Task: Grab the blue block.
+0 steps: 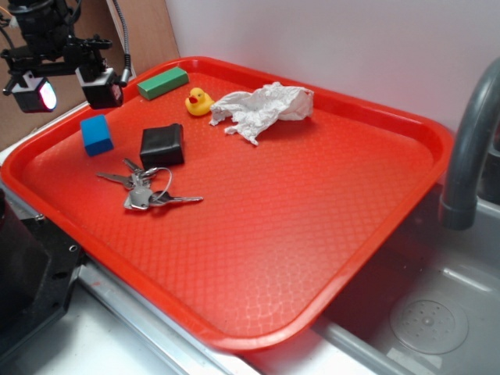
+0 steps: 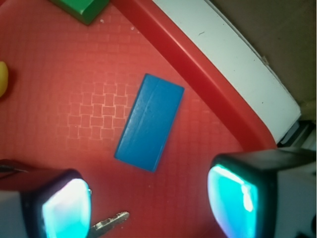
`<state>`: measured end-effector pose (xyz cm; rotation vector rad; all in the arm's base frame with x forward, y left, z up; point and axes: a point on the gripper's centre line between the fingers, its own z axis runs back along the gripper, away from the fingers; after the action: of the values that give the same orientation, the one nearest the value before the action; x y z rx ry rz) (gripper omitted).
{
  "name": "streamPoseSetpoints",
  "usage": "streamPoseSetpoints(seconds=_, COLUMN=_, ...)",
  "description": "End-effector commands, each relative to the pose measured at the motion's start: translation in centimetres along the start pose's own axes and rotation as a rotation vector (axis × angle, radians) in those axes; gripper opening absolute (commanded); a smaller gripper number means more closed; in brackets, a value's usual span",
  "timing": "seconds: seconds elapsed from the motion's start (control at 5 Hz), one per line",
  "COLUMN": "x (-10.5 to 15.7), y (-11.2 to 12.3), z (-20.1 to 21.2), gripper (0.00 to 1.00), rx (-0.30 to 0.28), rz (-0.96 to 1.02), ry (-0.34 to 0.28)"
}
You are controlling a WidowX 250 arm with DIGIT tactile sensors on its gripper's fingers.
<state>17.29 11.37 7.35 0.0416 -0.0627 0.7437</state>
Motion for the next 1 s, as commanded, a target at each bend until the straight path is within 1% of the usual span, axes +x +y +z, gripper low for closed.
streamPoseSetpoints(seconds=0.0, x=0.3, y=-0.9, z=-0.7, gripper=1.00, rx=-0.032, rz=0.280, ry=-0.019)
streamPoseSetpoints(seconds=0.2, x=0.7, y=-0.7, z=-2.2, gripper=1.00, rx=-0.025, rz=0.367, ry=0.010)
streamPoseSetpoints(seconds=0.4, x=1.1, y=-1.4, z=-3.2, gripper=1.00, rx=-0.053, rz=0.336, ry=-0.027)
streamPoseSetpoints(seconds=0.8, x=1.4, y=-2.1, z=-5.3, gripper=1.00, rx=-0.050, rz=0.296, ry=-0.016)
